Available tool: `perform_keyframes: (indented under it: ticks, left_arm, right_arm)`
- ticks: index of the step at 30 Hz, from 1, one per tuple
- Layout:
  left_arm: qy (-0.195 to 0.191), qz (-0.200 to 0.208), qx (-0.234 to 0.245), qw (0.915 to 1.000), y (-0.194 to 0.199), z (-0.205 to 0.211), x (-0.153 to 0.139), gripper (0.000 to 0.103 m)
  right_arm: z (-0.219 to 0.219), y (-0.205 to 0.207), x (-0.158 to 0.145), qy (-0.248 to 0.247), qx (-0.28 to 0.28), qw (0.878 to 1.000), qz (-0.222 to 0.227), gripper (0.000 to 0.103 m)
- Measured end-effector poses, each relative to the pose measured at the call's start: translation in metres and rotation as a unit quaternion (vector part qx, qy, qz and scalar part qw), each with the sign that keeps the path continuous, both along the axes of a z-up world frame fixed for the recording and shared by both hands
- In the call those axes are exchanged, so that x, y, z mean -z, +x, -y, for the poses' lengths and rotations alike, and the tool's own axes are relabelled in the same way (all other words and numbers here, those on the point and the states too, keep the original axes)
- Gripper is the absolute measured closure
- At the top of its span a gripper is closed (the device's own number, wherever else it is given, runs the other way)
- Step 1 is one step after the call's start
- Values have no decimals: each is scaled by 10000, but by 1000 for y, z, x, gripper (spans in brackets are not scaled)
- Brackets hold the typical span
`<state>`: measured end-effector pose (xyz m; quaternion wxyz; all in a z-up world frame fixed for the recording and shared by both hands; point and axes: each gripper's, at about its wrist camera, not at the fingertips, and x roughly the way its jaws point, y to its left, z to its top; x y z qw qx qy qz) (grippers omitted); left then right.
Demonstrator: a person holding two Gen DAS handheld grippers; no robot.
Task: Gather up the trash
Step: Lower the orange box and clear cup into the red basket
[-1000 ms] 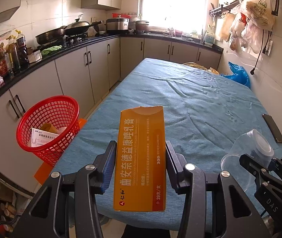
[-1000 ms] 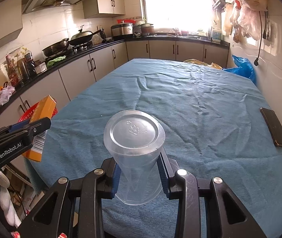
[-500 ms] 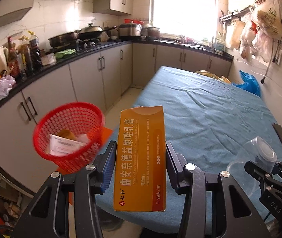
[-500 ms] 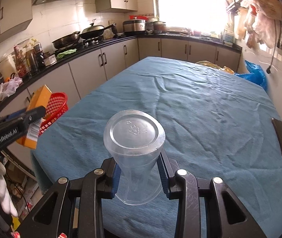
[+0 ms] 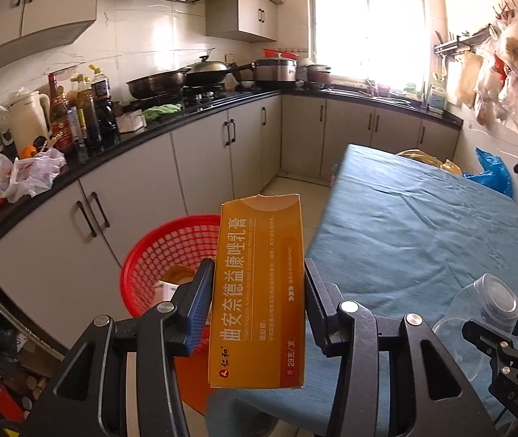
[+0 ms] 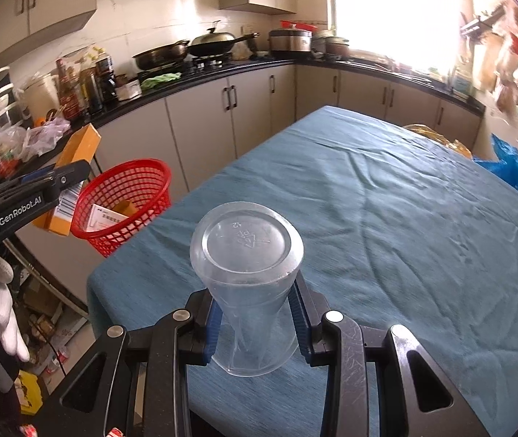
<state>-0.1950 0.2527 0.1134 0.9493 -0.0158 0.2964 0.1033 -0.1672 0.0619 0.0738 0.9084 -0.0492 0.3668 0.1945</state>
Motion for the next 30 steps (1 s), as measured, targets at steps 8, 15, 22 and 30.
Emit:
perform_keyframes:
  ticks: [8,15,22,30]
  left_arm:
    - [-83,-1,-215,9997,8,-38,4,57]
    - [-211,-50,-444,9988,16,-75,7,57]
    - [-222,-46,-577,9981,20,-99,8,57]
    - [-298,-112,-575,9978,27,-109,12,57]
  right_arm:
    - [-43,13,-3,-130,-341,9993,0,66]
    - [-81,24,-4,-145,-663,9977,-25,66]
    - [-110,28,-3,-158,-917,9957,-41,66]
    - [-131,32,-5,-193,-1102,9937,21,66]
